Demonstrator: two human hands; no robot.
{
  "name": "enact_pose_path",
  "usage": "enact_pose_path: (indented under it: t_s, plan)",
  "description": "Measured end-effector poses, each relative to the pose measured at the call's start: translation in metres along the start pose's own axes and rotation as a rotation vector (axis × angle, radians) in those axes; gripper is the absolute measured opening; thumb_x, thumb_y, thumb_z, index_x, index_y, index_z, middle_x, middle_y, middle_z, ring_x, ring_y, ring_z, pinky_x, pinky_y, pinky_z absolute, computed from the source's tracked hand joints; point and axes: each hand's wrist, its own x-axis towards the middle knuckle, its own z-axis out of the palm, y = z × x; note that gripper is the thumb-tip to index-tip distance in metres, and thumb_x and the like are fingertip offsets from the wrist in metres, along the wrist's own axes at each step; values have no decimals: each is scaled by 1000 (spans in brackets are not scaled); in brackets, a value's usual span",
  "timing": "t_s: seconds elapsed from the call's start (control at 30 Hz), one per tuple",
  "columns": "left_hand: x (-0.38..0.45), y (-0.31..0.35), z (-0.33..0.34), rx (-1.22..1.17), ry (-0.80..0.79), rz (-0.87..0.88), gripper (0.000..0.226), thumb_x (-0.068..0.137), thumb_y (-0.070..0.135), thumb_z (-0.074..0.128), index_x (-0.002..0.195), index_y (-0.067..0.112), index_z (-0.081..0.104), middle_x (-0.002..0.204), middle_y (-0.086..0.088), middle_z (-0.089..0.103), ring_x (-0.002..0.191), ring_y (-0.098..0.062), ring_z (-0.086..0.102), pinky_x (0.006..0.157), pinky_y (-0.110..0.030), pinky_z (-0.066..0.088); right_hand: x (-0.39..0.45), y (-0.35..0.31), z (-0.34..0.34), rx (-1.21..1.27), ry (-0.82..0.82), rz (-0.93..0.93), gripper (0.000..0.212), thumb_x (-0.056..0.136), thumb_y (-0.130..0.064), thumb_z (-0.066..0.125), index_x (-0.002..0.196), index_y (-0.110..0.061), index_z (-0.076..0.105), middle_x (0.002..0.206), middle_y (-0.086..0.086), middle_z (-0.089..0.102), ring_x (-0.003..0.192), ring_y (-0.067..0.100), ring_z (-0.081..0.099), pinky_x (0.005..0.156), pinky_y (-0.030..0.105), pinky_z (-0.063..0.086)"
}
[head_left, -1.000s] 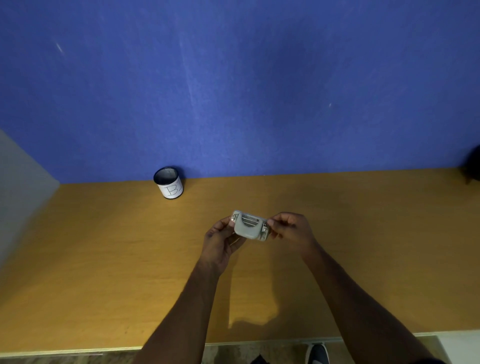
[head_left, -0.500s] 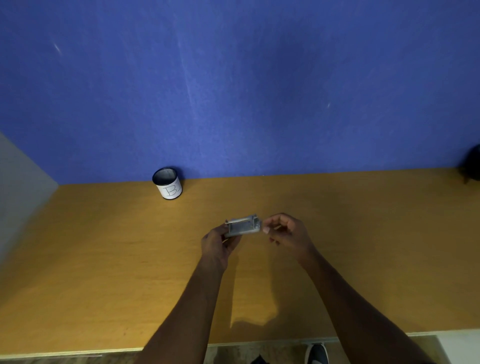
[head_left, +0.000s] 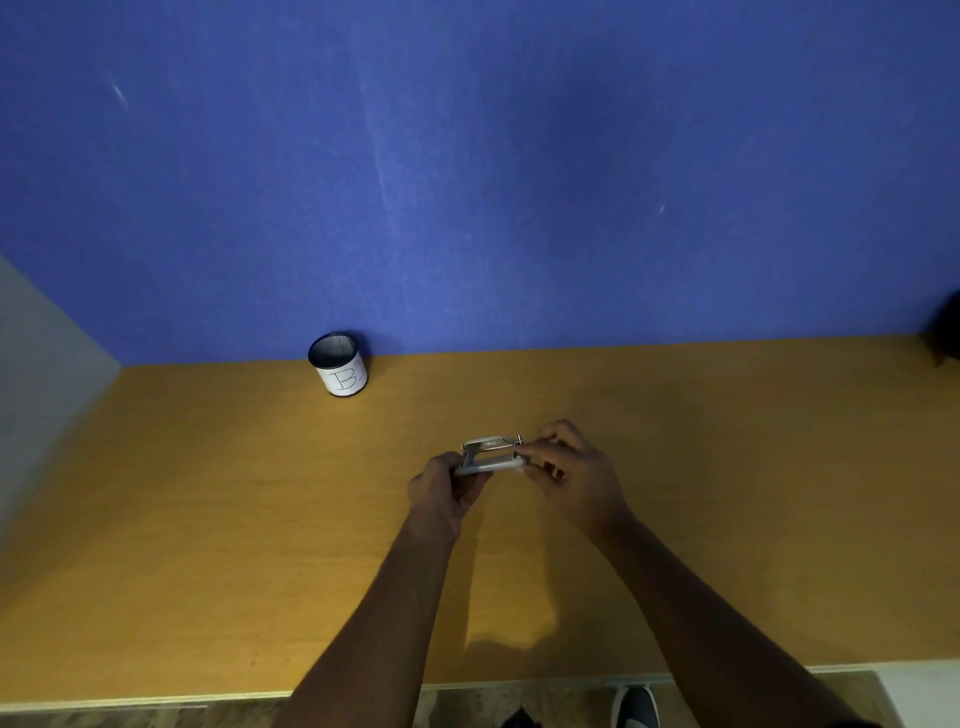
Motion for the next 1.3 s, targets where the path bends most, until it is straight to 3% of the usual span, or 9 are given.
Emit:
enact_pose_path:
  t_s: [0.23,0.57,0.67,0.8,0.9,1.1,1.3]
  plan:
    - [0,-1,-2,39,6,12,10,86,1,59,80,-6,63,73,-18,62,65,-30,64,45,-28,59,-1,-2,2,-105,-28,-105,13,83,-21,75,96,-19,73,103,-7,68,70,9,67,60,29,56]
    - [1,-10,-2,48,-26,-5,11,93,3,60,88,-7,62,75,-21,63,64,-30,66,44,-27,58,0,7,3,-61,-71,9,12,81,-13,75,92,-15,70,95,-5,68,69,10,63,61,36,56]
    - [1,-7,0,94,-79,-7,13,93,11,65,90,-1,65,71,-16,63,61,-27,66,49,-29,60,-4,11,6,-30,-43,46,12,85,-17,75,95,-14,68,96,-5,67,72,10,63,63,32,55]
    - [-2,0,-3,390,-232,22,33,91,39,71,102,8,70,72,-5,65,64,-22,69,61,-30,61,-7,14,7,68,31,141,13,90,-23,73,96,-13,68,92,-2,68,75,13,64,65,27,51]
    - [-3,4,-5,582,-271,137,30,90,39,72,108,14,72,84,-3,66,75,-20,67,67,-29,55,-7,17,3,155,63,242,11,91,-22,72,96,-14,68,85,-4,67,73,13,64,64,24,50]
    - [-3,5,-3,702,-323,462,32,91,8,71,123,8,67,99,-11,63,88,-24,63,82,-43,58,-7,20,5,237,46,325,5,92,-25,70,92,-22,66,71,-7,65,64,8,64,59,20,49]
    - [-3,2,-2,768,-321,591,18,88,9,74,102,0,69,97,-6,64,77,-14,62,62,-34,57,-13,26,10,315,50,414,5,91,-30,70,90,-30,65,65,-8,67,56,4,62,55,15,48]
